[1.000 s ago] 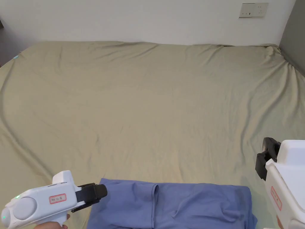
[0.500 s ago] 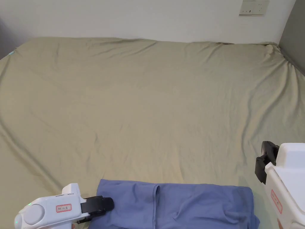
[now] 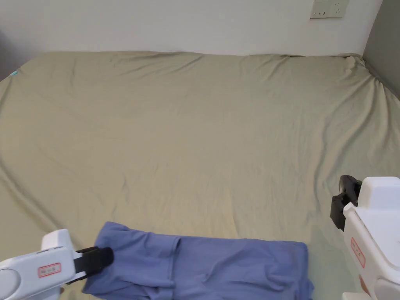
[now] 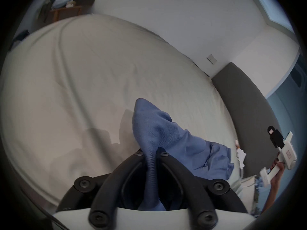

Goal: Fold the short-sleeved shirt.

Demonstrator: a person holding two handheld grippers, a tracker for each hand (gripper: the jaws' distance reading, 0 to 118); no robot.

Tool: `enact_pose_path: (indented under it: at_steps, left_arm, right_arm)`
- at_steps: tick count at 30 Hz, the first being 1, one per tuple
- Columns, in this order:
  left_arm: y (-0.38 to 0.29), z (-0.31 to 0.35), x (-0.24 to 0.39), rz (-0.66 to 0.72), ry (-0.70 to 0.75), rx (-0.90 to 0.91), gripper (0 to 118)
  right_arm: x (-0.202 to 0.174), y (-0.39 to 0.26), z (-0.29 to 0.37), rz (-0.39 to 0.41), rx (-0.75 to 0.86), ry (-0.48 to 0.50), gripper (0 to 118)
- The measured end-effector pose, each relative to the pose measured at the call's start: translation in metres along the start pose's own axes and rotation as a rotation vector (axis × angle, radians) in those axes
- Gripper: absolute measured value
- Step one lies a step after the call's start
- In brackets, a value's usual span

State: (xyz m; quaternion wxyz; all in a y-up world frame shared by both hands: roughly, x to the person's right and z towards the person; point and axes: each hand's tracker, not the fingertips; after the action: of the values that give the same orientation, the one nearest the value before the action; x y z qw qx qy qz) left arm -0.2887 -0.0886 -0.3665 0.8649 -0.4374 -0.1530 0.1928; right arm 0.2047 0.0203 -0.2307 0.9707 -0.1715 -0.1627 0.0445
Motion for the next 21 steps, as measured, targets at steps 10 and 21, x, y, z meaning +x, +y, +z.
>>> enact_pose_path:
  at_steps: [10, 21]
  left_arm:
    - [0.006, 0.043, 0.102, -0.293, 0.113, 0.091, 9]
    - [-0.063, -0.056, 0.273, -0.633, -0.049, -0.131, 9]
  right_arm:
    - [0.014, -0.009, -0.010, -0.009, 0.016, 0.026, 3]
    - [0.046, -0.016, 0.000, -0.039, 0.025, -0.025, 3]
